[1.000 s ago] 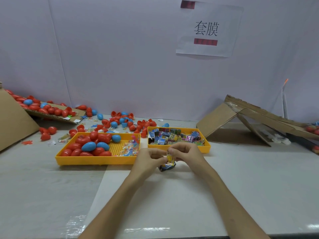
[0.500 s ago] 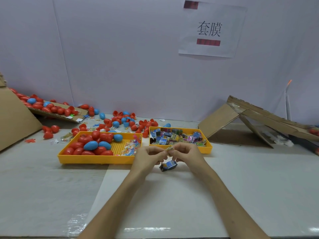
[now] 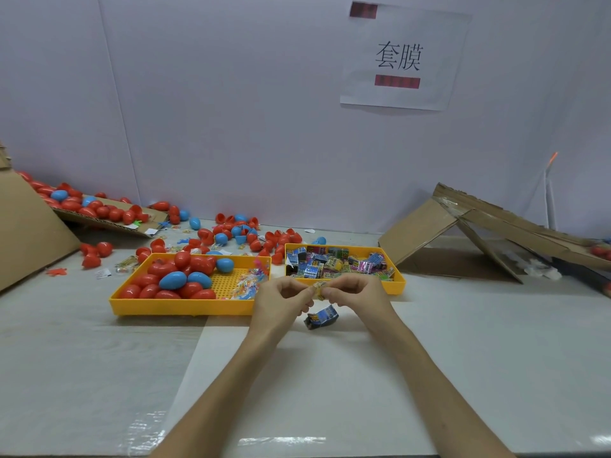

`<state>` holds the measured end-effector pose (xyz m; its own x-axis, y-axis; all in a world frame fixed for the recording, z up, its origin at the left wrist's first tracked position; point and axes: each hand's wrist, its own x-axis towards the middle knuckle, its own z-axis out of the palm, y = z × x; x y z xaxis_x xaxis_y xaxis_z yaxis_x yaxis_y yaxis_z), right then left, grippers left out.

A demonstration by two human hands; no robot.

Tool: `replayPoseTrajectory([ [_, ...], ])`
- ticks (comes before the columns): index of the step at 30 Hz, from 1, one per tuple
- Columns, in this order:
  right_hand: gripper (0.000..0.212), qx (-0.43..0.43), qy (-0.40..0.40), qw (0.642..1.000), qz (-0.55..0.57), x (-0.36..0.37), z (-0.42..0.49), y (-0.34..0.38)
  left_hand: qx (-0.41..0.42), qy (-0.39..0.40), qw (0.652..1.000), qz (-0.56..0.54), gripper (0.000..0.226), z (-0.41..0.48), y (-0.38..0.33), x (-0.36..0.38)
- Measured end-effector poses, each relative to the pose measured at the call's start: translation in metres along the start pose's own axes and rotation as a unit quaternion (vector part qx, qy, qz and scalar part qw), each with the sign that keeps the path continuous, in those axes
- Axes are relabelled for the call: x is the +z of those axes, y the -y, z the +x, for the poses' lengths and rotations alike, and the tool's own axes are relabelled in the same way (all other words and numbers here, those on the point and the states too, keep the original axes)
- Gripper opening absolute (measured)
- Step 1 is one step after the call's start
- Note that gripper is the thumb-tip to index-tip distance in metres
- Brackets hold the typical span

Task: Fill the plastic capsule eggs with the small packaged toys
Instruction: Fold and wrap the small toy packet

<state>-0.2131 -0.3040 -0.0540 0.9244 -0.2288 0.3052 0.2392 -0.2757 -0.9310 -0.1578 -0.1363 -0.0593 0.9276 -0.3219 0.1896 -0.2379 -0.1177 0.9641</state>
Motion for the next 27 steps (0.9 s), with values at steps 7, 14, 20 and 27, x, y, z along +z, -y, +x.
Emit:
replayPoseTrajectory([
  [7, 0.008, 0.030, 0.063, 0.997, 0.032, 0.0006, -0.0022, 0.0003, 0.011, -0.005, 0.999, 0.043, 0.012, -0.0005, 0.0012, 0.0011],
  [14, 0.014, 0.033, 0.075, 0.993, 0.086, -0.0002, -0.0011, 0.0018, 0.014, -0.001, 0.998, 0.063, 0.020, -0.0016, 0.0009, 0.0025],
  [20, 0.011, 0.066, 0.090, 0.981, 0.161, -0.0002, -0.0004, 0.0032, -0.002, 0.014, 0.999, 0.033, 0.017, -0.0017, -0.0027, 0.0009],
  [27, 0.015, 0.081, 0.087, 0.978, 0.173, -0.0010, 0.0015, 0.0038, -0.085, 0.048, 0.991, -0.096, 0.014, -0.0009, -0.0076, -0.0022],
])
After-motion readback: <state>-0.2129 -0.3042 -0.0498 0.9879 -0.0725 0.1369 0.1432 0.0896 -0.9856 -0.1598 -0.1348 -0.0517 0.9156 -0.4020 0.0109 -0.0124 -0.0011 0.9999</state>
